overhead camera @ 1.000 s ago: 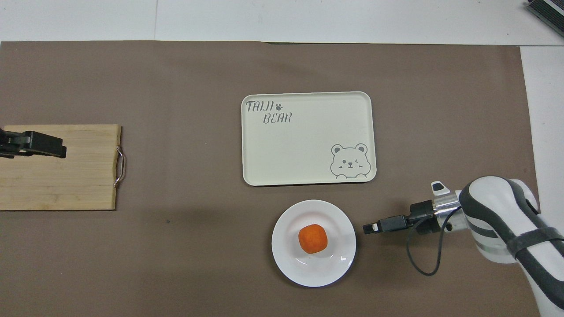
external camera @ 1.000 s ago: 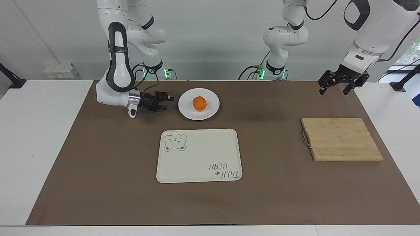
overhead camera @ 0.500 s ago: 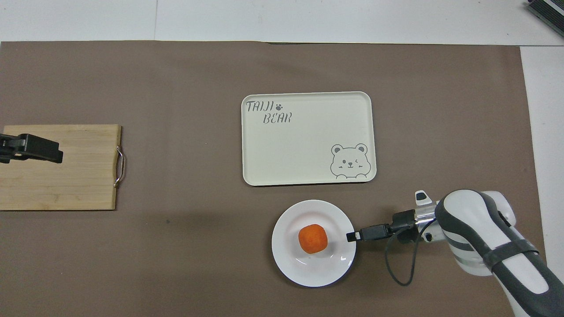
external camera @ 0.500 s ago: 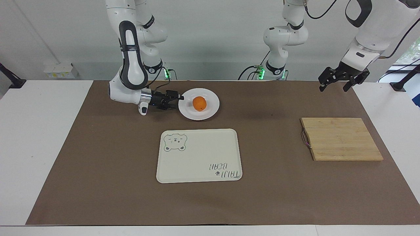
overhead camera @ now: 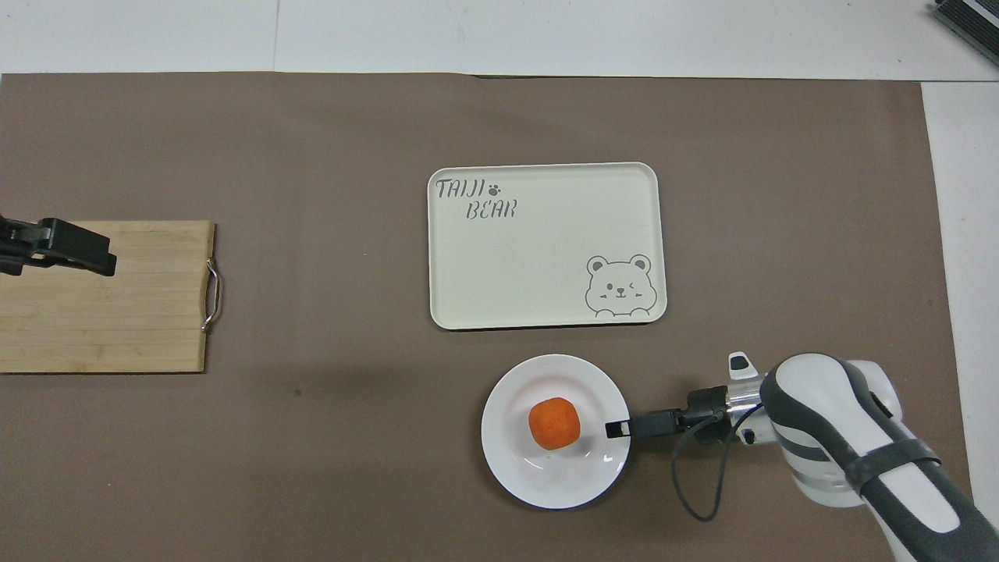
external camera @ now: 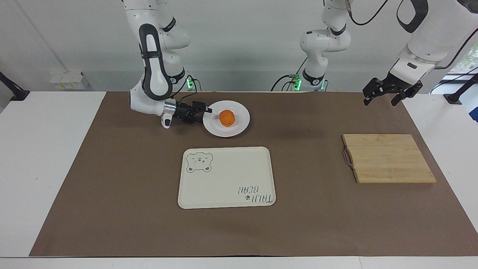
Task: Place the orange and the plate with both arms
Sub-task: 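Grip the plate rim with the right gripper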
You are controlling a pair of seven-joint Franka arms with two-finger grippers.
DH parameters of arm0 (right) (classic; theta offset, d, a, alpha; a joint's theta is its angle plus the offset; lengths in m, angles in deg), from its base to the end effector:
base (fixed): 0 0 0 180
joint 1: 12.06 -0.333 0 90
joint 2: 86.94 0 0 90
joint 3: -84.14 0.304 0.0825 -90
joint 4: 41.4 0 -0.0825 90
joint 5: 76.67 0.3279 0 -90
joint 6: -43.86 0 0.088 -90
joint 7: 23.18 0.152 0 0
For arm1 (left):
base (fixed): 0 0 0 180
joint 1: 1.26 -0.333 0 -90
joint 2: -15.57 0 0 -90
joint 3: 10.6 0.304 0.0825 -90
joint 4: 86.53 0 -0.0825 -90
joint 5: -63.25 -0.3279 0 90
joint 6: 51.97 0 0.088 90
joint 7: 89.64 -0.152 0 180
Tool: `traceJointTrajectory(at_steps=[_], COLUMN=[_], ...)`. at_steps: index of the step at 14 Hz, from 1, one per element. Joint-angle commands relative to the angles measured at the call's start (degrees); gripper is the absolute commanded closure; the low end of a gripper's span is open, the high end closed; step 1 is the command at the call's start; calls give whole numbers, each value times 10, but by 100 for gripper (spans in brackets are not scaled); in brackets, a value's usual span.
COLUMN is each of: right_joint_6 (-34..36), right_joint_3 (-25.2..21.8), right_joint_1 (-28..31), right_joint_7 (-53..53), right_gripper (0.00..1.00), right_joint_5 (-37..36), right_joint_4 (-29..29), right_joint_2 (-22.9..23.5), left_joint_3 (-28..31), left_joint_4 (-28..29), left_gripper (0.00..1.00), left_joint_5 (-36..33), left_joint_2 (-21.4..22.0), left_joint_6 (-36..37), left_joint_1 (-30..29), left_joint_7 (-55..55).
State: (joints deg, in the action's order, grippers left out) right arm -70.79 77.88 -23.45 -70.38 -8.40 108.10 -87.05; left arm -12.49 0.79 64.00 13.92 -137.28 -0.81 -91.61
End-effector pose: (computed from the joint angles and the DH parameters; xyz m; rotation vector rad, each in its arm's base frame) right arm 0.3507 0.1261 0.2545 -2.1358 -0.0274 0.1978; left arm 0.4952 -0.0221 0.5656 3.1239 -0.1186 -0.0999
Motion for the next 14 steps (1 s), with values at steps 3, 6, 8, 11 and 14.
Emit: traceJointTrajectory(at_steps=[3,6,8,11,14], right_joint_6=[-22,-21,-21,-15,4], right_joint_3=[0,0,0,0,0], right_joint_1=[-14,-13,-13,-13,-9], right_joint_7=[-10,6,11,1,-18], right_gripper=[23,96,100,100,100], right_joint_5=[33,33,33,33,40], right_joint_4=[22,22,21,14,-9], right_joint_2=[-22,-21,-21,-16,-5], left_joint_3=[0,0,0,0,0], left_joint_4=[-3,-2,-1,0,0], left_gripper=[0,0,0,0,0], left_joint_5=[-2,-1,-1,0,0], left_joint_2=[1,1,1,1,1], left_joint_6=[1,1,-3,-4,-6], left_joint_1=[3,-2,-2,1,2], left_joint_7=[4,0,-1,-1,-4])
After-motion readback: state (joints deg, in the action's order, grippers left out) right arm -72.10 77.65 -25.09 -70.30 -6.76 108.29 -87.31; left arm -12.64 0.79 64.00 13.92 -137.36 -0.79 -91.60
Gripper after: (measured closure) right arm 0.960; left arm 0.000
